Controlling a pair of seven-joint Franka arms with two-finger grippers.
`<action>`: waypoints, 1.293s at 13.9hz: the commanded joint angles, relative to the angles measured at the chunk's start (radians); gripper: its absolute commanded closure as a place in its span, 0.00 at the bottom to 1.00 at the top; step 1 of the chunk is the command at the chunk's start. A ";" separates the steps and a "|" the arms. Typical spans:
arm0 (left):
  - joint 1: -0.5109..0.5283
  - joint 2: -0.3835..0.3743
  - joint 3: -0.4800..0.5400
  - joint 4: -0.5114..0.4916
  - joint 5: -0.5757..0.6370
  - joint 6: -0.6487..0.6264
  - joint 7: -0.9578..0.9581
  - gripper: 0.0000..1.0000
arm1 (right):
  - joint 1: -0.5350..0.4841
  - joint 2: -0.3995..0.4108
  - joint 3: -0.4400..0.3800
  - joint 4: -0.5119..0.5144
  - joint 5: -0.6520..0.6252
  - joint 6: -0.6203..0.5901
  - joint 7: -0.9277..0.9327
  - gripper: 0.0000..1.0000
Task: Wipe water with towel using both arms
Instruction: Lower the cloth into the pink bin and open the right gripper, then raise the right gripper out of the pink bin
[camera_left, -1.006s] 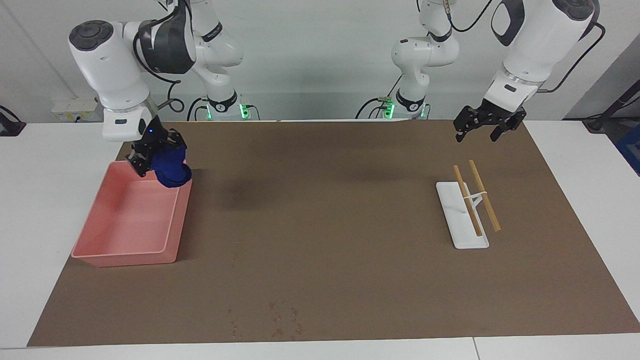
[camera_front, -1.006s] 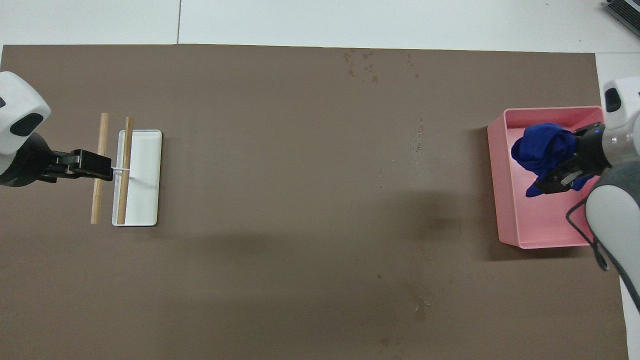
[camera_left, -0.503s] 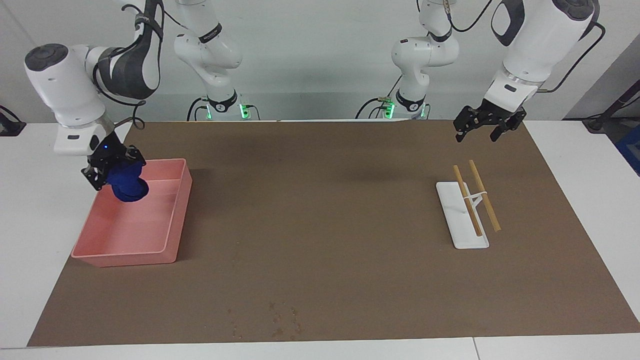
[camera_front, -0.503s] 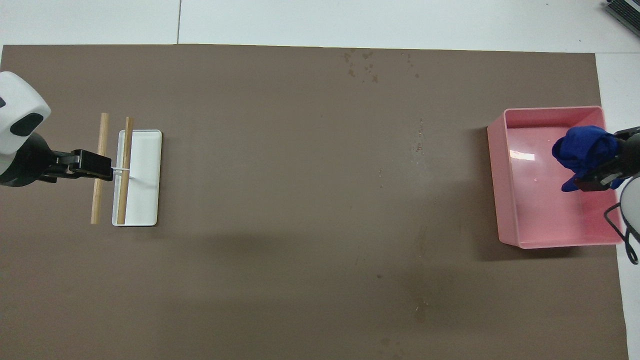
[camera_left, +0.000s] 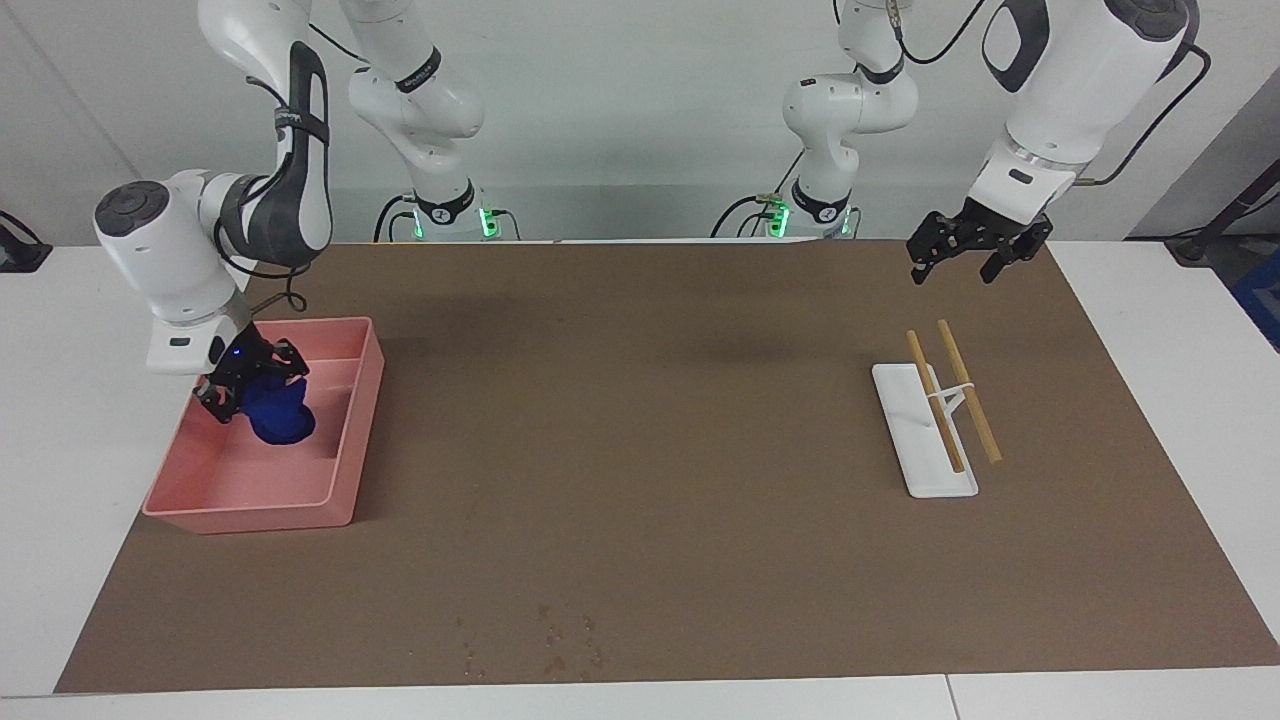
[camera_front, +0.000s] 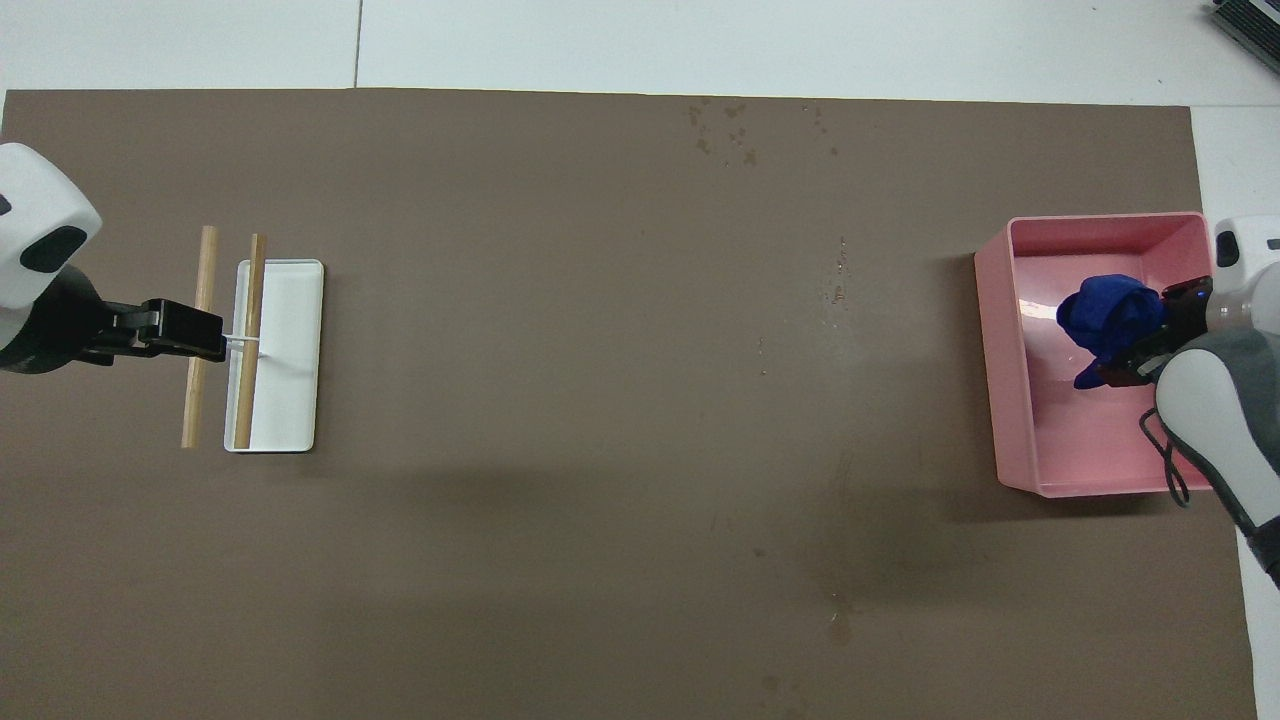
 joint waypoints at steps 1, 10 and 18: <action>0.006 -0.028 -0.001 -0.024 -0.007 -0.004 0.011 0.00 | -0.007 -0.027 0.012 -0.014 -0.019 0.011 0.023 0.00; 0.006 -0.028 -0.001 -0.024 -0.007 -0.004 0.011 0.00 | 0.027 -0.077 0.054 0.092 -0.007 -0.186 0.096 0.00; 0.006 -0.028 -0.001 -0.024 -0.007 -0.004 0.011 0.00 | 0.213 -0.110 0.078 0.338 0.148 -0.487 0.721 0.00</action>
